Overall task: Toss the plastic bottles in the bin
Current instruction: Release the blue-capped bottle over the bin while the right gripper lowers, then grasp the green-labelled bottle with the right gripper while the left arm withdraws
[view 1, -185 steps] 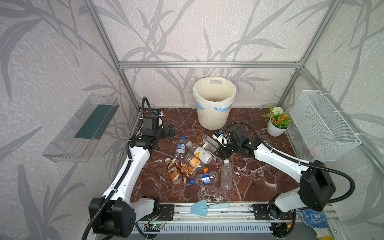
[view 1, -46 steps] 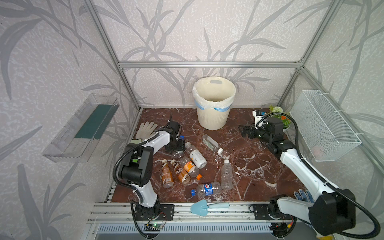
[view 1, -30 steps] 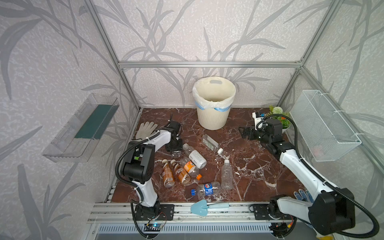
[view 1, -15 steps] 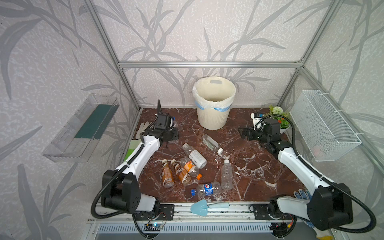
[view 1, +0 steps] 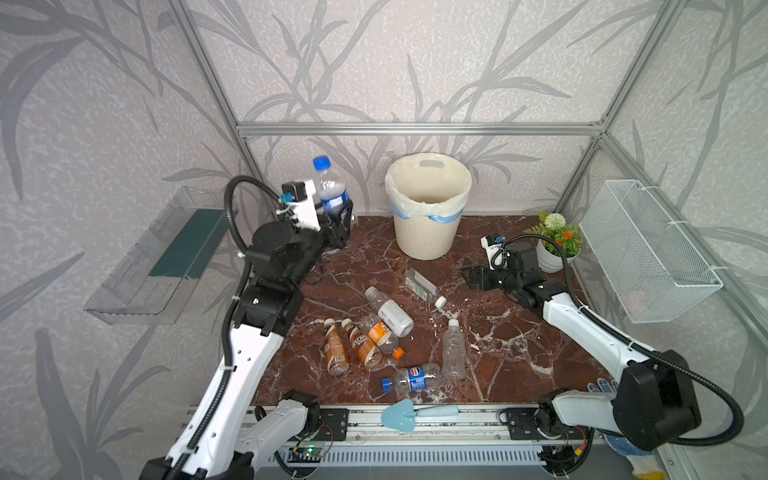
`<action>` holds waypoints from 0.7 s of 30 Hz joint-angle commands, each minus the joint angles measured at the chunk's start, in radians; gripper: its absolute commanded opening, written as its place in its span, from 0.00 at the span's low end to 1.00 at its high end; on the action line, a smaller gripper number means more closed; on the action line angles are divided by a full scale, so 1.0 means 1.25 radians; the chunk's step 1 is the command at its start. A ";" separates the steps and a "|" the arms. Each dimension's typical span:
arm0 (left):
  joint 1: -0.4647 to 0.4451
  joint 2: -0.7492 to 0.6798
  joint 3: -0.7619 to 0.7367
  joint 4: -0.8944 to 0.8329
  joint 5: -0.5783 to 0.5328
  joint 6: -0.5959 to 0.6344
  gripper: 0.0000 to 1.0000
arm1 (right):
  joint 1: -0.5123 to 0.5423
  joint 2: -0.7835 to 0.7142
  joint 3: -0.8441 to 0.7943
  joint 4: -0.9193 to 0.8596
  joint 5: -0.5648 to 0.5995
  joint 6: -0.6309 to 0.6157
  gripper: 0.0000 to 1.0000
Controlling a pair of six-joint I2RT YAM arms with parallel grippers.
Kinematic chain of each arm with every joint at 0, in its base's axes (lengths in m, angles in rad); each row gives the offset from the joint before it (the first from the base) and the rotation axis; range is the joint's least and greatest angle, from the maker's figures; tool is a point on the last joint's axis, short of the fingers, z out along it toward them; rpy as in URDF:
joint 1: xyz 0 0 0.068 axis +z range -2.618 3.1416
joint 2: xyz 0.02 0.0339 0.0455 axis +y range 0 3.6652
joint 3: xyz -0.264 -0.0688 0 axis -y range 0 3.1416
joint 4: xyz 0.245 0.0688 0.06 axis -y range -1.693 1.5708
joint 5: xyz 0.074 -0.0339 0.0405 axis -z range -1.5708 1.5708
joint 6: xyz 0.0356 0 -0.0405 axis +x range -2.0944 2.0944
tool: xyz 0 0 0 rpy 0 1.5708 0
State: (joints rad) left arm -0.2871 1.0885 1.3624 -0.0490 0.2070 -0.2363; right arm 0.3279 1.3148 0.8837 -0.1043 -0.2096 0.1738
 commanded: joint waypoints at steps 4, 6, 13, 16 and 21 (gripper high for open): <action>-0.045 0.521 0.706 -0.266 0.107 0.002 0.52 | 0.047 -0.001 0.038 -0.001 0.024 0.015 0.91; -0.050 0.789 1.141 -0.508 0.132 -0.010 0.69 | 0.061 -0.005 0.032 0.005 0.026 0.022 0.91; -0.040 0.701 0.917 -0.416 0.180 0.006 0.99 | 0.079 -0.028 0.000 -0.010 0.033 0.020 0.91; -0.038 0.581 0.796 -0.432 0.088 0.052 0.99 | 0.078 -0.018 0.000 -0.010 0.028 -0.001 0.91; -0.031 0.391 0.543 -0.426 -0.072 0.113 0.99 | 0.081 0.061 0.059 -0.045 -0.024 -0.061 0.94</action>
State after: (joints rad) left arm -0.3325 1.7550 2.1246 -0.6304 0.2493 -0.1734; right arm 0.4255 1.3407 0.9096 -0.1188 -0.1963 0.1532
